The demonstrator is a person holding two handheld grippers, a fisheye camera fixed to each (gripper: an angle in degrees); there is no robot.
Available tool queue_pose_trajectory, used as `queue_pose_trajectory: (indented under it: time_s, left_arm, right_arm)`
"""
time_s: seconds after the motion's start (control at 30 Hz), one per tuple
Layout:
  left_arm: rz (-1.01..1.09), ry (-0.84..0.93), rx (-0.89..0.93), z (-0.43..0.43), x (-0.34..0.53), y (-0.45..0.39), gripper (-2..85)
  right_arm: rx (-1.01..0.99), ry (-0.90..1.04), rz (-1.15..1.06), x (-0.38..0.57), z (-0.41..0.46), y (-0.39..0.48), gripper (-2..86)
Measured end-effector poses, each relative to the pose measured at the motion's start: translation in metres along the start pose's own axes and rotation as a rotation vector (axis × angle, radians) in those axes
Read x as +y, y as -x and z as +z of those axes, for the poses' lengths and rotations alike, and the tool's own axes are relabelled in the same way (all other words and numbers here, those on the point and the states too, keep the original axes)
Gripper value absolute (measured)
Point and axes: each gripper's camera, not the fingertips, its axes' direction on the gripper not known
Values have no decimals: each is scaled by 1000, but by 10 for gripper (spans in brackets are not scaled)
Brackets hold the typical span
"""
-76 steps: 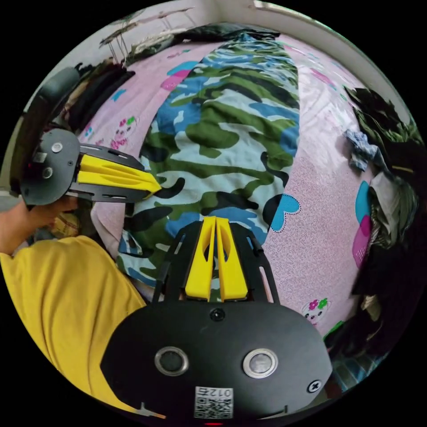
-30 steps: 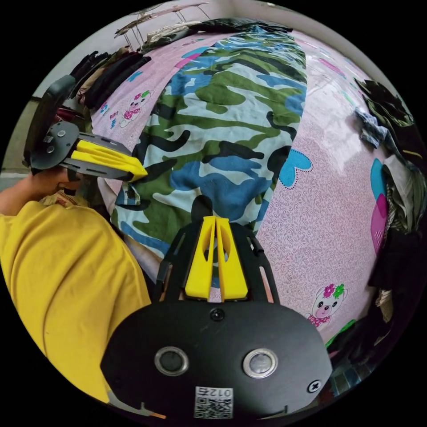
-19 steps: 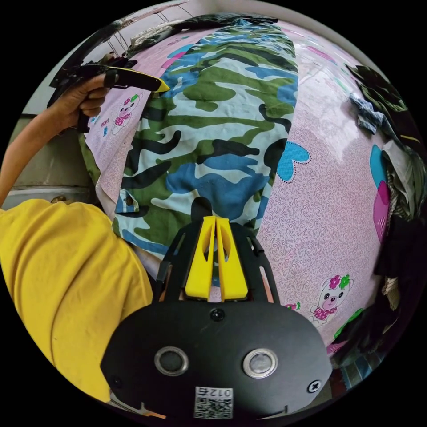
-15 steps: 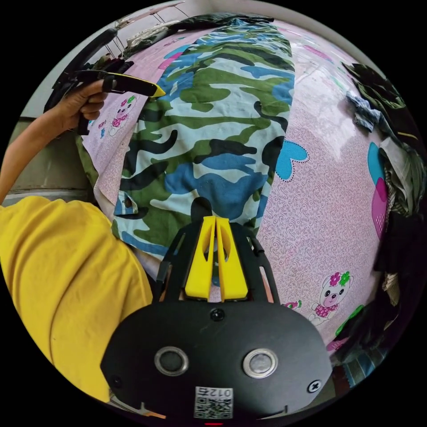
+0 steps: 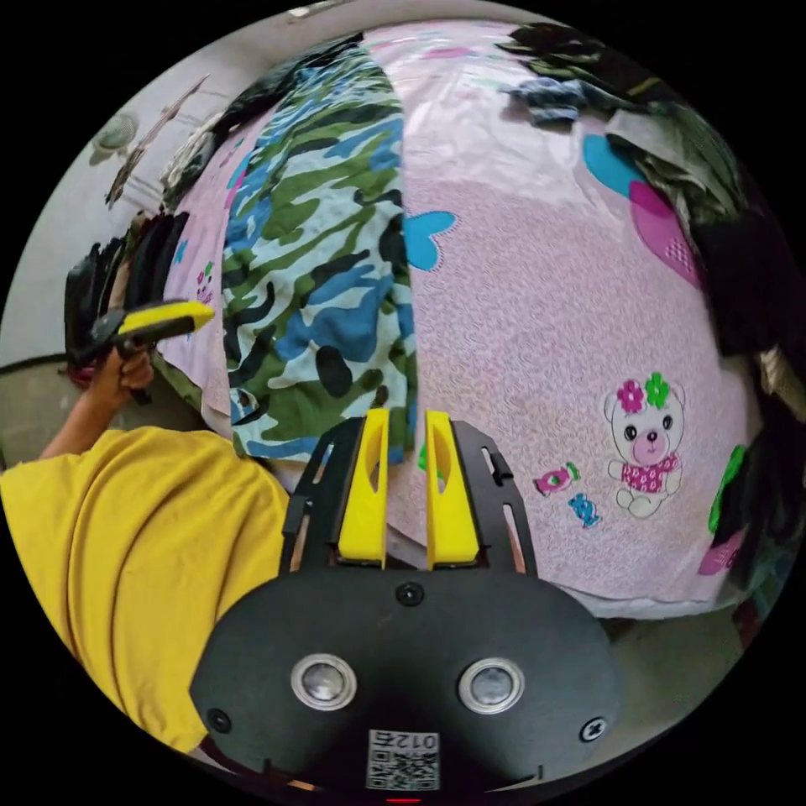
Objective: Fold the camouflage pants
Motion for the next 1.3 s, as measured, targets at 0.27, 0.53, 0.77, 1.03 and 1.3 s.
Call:
queue_pose_trajectory:
  time_s: [0.27,0.53,0.77,1.03,1.3]
  left_arm:
    - [130,187,-85,70,17,-36,6]
    - [85,101,-99,63,29,-24,6]
    - [23,119,-103,83,41,-3,5]
    - [16,117,-96,95,47,25,5]
    - [-300,127,73,92,80,95,9]
  right_arm:
    - [-104,-6,32,8,25,-42,76]
    - [-379,-12,123,18,34,-118,96]
    - [-440,23,77,18,51,-143,93]
    - [-460,77,87,15,70,-180,36]
    - [-732,32,146,27,66,-222,15]
